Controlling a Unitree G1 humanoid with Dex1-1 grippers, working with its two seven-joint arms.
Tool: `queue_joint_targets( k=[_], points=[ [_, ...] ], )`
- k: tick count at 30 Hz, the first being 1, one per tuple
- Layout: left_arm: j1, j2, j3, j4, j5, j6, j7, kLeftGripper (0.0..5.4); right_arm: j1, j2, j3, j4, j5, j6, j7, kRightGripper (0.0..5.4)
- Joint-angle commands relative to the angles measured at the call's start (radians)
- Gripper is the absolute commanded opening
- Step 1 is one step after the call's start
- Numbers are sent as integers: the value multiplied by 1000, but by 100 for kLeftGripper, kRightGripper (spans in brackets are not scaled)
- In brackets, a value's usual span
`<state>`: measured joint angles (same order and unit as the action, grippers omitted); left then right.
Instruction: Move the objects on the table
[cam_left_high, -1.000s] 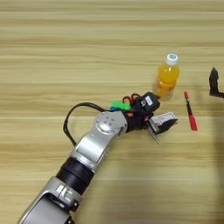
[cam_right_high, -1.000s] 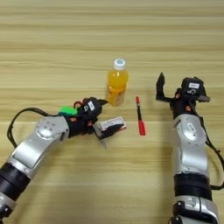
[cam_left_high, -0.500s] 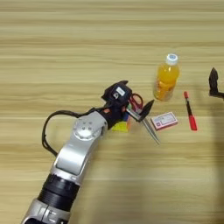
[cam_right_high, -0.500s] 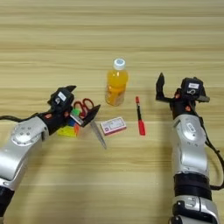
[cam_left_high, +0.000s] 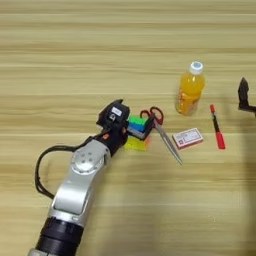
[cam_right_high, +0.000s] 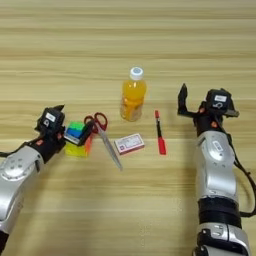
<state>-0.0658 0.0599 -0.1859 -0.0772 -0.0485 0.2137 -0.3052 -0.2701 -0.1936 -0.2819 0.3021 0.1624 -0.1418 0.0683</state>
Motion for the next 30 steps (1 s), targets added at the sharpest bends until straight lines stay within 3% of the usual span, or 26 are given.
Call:
queue_joint_targets(
  k=[1, 23, 30],
  points=[
    [8, -1, -6, -22, -23, 28, -15, 537, -20, -3, 2, 8, -3, -7, -9, 540],
    [16, 8, -11, -10, -35, 39, -16, 537, -31, -1, 3, 24, -4, -14, -9, 540],
    [24, 13, -11, -19, -44, 102, -13, 537, -30, 0, 4, 22, -5, -12, -11, 540]
  ],
)
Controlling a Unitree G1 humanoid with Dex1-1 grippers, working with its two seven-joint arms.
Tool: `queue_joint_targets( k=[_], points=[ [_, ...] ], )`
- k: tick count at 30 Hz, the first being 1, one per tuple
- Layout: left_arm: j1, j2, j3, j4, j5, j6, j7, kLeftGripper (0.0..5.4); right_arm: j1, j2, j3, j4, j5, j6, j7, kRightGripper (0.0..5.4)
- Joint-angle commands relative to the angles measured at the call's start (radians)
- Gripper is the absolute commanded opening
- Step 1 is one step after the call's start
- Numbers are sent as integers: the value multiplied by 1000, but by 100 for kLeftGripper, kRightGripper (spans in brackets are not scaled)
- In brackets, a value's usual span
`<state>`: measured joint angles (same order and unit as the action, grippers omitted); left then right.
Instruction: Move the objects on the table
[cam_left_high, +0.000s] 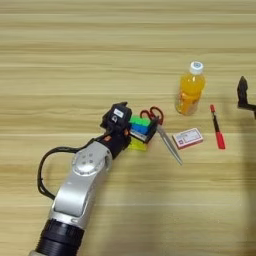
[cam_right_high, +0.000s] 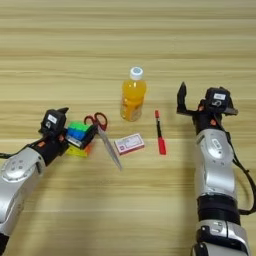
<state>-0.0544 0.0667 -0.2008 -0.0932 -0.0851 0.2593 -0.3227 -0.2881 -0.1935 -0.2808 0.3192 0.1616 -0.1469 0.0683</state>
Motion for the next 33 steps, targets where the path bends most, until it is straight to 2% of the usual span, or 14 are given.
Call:
queue_joint_targets(
  k=[1, 14, 26, 33],
  points=[
    [12, 5, 7, -5, -16, 79, 3, 537, -12, 0, 3, 4, -4, -7, -11, 540],
    [-6, 28, 1, -39, -20, 241, -4, 537, -5, 2, 8, -9, -3, -4, -22, 540],
    [-9, 30, 0, -51, -18, 267, -4, 537, -3, 2, 10, -15, -3, -1, -25, 540],
    [-10, 28, 5, -42, -21, 257, -5, 481, -3, 1, 10, -13, -2, -2, -24, 540]
  ],
)
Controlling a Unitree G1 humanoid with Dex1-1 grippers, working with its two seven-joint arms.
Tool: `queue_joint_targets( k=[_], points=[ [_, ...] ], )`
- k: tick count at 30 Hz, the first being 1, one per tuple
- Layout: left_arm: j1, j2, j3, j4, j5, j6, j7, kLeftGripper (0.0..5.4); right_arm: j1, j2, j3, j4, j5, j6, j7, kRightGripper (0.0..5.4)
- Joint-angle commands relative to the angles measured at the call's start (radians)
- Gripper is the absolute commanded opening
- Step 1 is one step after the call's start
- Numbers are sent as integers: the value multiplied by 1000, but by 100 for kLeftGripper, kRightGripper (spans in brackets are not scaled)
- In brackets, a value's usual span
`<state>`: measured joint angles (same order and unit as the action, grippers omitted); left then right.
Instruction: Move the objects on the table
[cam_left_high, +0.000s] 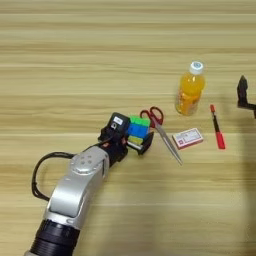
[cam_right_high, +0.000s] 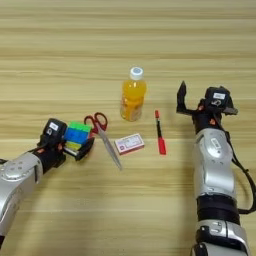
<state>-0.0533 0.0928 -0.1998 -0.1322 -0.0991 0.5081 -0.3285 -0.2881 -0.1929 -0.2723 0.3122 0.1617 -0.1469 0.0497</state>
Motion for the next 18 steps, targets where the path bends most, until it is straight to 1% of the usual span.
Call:
queue_joint_targets(
  k=[1, 9, 14, 15, 18],
  points=[
    [-12, 2, 5, -2, -7, 6, 1, 473, -3, 0, 2, -6, -3, -2, -6, 540],
    [-20, 5, 18, 7, -2, -10, 14, 399, -2, 0, 2, -7, -3, -1, -5, 540],
    [-25, 1, 32, 20, -1, -18, 26, 356, -4, -1, 2, 0, -3, -3, -4, 540],
    [-27, -1, 36, 25, 1, -22, 32, 341, -5, -1, 1, 2, -3, -3, -4, 540],
    [-32, -3, 50, 40, 2, -36, 46, 332, -6, -2, 1, 5, -3, -4, -3, 540]
  ],
)
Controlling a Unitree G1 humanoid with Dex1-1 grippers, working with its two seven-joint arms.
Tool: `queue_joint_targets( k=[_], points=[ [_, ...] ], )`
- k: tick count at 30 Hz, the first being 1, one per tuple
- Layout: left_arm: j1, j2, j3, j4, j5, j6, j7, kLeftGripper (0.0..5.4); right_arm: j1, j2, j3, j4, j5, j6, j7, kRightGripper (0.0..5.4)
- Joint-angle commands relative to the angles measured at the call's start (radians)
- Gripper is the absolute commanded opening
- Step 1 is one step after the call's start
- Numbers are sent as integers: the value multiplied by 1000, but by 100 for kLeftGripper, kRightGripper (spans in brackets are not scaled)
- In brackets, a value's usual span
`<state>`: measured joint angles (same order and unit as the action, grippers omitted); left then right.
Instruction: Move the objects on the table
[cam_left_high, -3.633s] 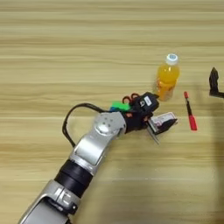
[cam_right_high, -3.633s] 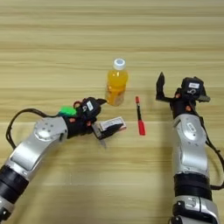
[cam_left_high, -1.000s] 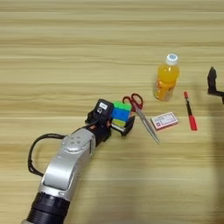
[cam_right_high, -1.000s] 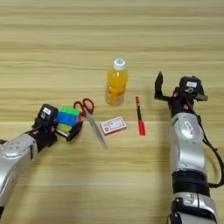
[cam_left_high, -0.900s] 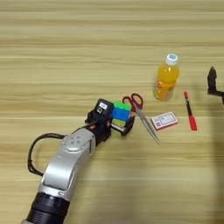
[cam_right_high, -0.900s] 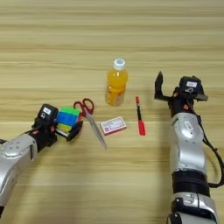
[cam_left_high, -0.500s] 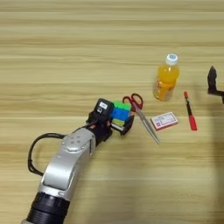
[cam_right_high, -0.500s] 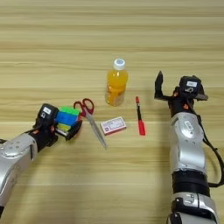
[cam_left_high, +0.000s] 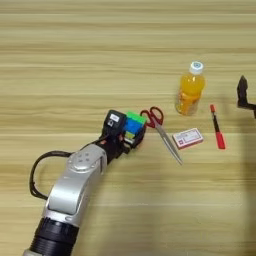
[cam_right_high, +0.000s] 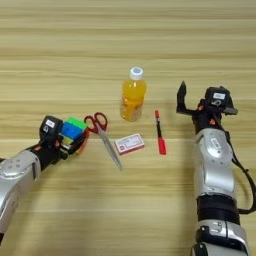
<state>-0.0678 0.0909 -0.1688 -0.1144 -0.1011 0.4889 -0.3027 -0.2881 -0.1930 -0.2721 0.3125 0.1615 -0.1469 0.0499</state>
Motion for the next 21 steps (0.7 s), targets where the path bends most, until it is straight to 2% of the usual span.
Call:
queue_joint_targets(
  k=[1, 11, 16, 21],
  points=[
    [-19, -3, 22, 27, 2, -22, 22, 330, -6, -3, 0, 6, -2, -4, -3, 540],
    [-30, -6, 62, 91, 14, -105, 68, 329, -7, -5, 1, 12, -2, -6, 1, 540],
    [-58, 6, 123, 163, 3, -151, 88, 329, -8, -5, 1, 13, -2, -6, 1, 540],
    [-95, 12, 178, 245, 7, -230, 112, 329, -9, -6, 1, 17, -2, -7, 3, 540]
  ],
)
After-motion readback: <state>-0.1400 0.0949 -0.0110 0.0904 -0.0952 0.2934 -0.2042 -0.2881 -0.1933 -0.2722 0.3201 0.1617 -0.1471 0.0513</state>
